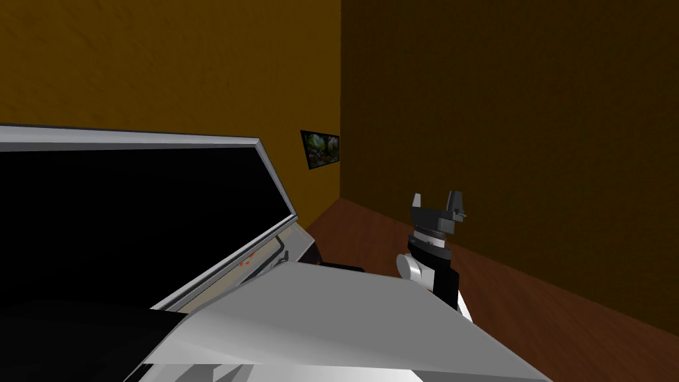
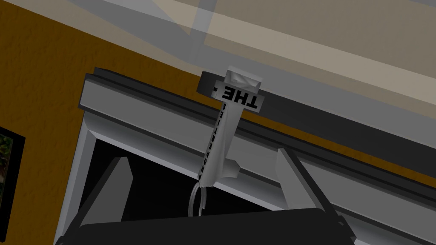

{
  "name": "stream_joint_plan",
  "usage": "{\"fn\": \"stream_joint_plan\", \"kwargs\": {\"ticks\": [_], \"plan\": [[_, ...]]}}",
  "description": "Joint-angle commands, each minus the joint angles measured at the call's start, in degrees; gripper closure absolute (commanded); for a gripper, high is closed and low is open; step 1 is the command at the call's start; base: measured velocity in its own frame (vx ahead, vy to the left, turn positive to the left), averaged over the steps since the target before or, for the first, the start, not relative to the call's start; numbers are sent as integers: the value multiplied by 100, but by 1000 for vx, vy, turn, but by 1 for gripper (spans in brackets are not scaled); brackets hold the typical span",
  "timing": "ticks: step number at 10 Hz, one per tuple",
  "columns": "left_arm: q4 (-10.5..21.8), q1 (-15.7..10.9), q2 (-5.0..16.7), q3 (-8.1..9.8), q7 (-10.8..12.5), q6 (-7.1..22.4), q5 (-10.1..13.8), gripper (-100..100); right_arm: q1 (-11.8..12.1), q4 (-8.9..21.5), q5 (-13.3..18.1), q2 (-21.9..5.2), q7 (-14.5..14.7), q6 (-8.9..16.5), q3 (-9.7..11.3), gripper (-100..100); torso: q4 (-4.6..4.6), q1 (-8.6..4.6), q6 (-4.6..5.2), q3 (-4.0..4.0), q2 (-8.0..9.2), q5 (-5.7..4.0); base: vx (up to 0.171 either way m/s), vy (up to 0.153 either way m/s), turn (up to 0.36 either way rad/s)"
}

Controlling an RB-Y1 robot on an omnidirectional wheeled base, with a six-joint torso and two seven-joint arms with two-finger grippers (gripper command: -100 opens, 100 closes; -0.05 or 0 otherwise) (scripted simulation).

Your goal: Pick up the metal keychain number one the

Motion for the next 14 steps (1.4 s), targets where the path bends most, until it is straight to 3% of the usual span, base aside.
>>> {"fn": "stream_joint_plan", "kwargs": {"ticks": [1,2,3,4,8,9,10,11,12,13,14], "plan": [[-29,80,-58,286,59,-45,-165,-100,0,0,0,0,0,0,0,0,0,0,0,0,0,0,-7,0,-284],[-29,80,-58,371,59,-45,-165,-100,-1,0,0,0,0,0,1,0,1,0,4,2,3,-1,-10,12,-195],[-164,125,-113,274,68,-8,-157,-100,0,0,0,0,0,0,0,0,1,1,0,3,4,0,-4,7,-16],[-207,138,-129,283,84,26,-166,100,0,0,0,0,0,0,0,0,0,1,0,1,2,0,0,0,0],[-213,128,-123,278,81,6,-167,100,0,0,0,0,0,0,0,0,-7,4,-5,-8,-8,5,1,0,-4],[-212,130,-123,279,80,8,-167,0,0,0,0,0,0,0,0,0,-6,5,-4,-7,-7,5,0,0,0],[-29,80,-58,371,59,-45,-165,100,0,0,0,0,0,0,0,0,-6,5,-4,-6,-7,5,0,-2,25],[34,-1,5,51,-1,-20,-1,100,0,0,0,0,0,0,0,0,-6,6,-7,-6,-6,7,8,-6,295],[34,-1,5,6,-1,-20,-1,100,1,0,0,0,0,0,-1,0,-6,4,-13,-6,-7,6,10,-15,205],[97,-81,68,-228,-61,5,163,100,0,0,0,0,0,0,0,0,-4,2,-7,-6,-8,7,13,-12,248],[97,-81,68,-359,-61,5,163,100,1,0,0,0,0,0,0,0,-3,3,-9,-6,-9,6,16,-12,176]]}}
